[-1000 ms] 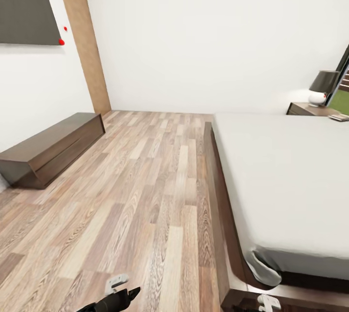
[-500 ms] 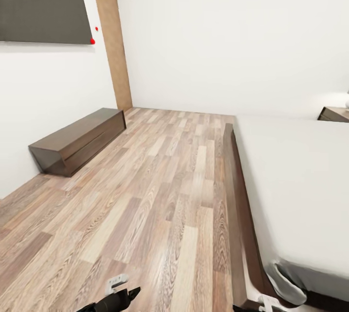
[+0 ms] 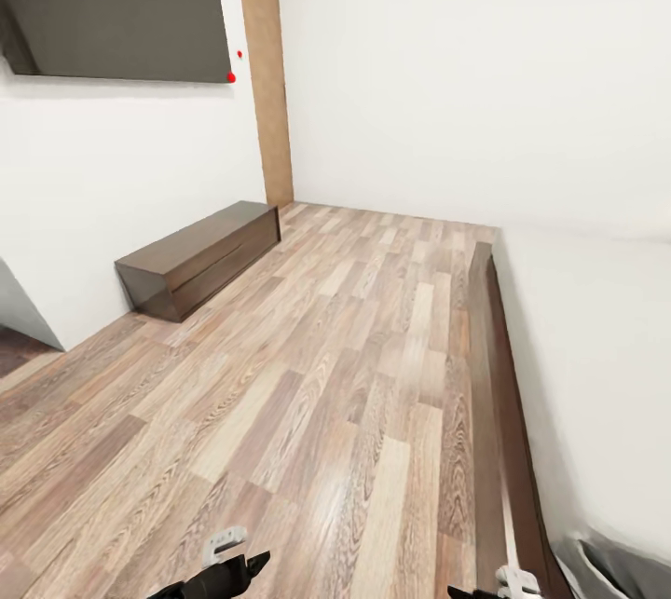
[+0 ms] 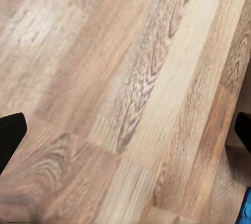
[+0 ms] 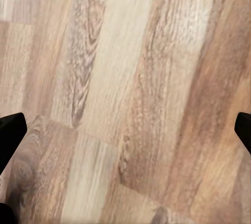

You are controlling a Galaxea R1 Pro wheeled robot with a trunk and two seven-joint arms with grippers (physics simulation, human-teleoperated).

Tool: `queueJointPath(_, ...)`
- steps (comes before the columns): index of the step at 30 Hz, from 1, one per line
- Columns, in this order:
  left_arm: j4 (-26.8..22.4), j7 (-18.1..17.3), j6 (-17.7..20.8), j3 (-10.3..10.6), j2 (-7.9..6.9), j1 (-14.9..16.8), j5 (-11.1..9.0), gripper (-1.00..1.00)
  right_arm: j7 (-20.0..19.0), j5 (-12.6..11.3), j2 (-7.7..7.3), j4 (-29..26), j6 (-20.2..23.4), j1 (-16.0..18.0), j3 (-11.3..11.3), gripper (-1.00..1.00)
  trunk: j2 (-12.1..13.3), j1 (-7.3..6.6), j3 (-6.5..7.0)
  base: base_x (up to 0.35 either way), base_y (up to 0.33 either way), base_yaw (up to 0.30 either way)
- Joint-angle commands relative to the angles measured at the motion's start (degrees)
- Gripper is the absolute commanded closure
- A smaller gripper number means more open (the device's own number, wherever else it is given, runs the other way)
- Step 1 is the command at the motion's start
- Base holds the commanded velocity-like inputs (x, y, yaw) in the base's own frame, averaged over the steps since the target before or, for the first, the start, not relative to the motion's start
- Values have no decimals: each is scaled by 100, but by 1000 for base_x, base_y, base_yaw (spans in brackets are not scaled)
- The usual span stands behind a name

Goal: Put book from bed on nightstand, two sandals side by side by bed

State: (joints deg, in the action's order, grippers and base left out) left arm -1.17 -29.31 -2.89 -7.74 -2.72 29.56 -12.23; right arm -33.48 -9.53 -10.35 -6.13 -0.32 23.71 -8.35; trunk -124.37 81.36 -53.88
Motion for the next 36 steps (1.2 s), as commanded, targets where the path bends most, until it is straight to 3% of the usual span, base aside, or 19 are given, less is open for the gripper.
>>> queueJointPath(1, 11, -22, -10, -43, 0, 6, 14, -100, -27, -22, -2, 6, -3, 2, -17, -100, -2, -1, -7, 0, 0, 276)
queueJointPath(23, 11, -22, -10, -43, 0, 6, 10, -100, -27, -22, -2, 6, -3, 2, -17, -100, -2, -1, -58, 0, 0, 275)
queueJointPath(36, 11, -22, -7, -52, -9, 5, 10, -100, -27, -22, -2, 6, -3, 2, -17, -100, -2, -1, -61, 221, 0, 42)
